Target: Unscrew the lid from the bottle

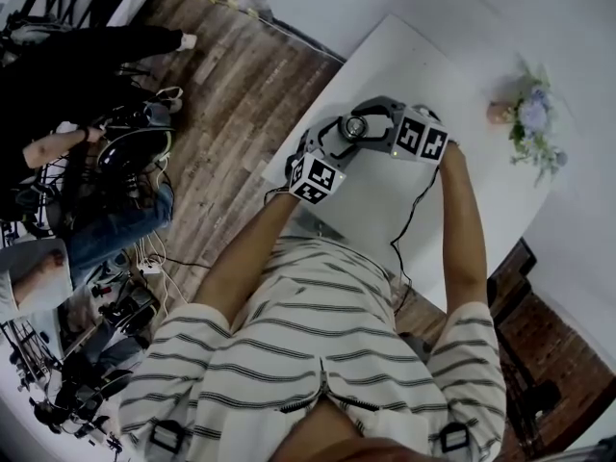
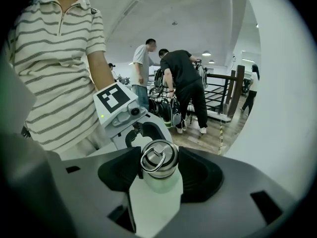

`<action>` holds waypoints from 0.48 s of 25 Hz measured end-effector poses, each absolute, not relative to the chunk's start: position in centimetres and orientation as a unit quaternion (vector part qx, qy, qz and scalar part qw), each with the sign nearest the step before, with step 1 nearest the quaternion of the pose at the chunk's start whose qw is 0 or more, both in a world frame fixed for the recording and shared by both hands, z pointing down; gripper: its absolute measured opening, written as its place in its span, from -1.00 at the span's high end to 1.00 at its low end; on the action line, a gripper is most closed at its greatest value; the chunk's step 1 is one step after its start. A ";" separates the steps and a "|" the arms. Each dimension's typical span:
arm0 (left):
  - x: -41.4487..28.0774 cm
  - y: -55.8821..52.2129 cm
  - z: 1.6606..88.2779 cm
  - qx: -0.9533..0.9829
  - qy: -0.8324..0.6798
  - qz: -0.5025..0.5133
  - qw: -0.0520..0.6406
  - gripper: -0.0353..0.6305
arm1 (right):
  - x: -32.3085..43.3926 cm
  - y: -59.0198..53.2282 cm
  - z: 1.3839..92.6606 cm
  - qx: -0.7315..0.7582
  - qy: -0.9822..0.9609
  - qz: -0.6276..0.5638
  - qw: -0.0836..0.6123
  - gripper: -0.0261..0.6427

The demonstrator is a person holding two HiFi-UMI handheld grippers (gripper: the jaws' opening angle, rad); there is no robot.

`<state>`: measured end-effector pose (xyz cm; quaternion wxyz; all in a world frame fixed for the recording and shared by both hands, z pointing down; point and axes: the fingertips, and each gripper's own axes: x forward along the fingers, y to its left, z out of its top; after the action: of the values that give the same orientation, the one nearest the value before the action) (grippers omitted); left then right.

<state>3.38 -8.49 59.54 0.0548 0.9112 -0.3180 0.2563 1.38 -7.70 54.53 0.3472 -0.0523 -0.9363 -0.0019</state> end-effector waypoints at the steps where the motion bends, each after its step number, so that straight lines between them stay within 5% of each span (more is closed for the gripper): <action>1: 3.4 -8.5 59.6 0.911 -0.318 0.256 0.055 0.00 | 1.4 -7.7 54.5 -0.047 -0.937 -0.001 0.346 0.18; 12: 3.4 -8.5 59.6 0.911 -0.319 0.255 0.054 0.00 | 2.5 -8.5 53.1 0.186 -0.945 0.082 0.255 -0.01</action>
<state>3.36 -8.47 59.65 0.0542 0.9111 -0.3190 0.2553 2.51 -8.50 53.15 0.2552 0.1863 -0.9452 0.0819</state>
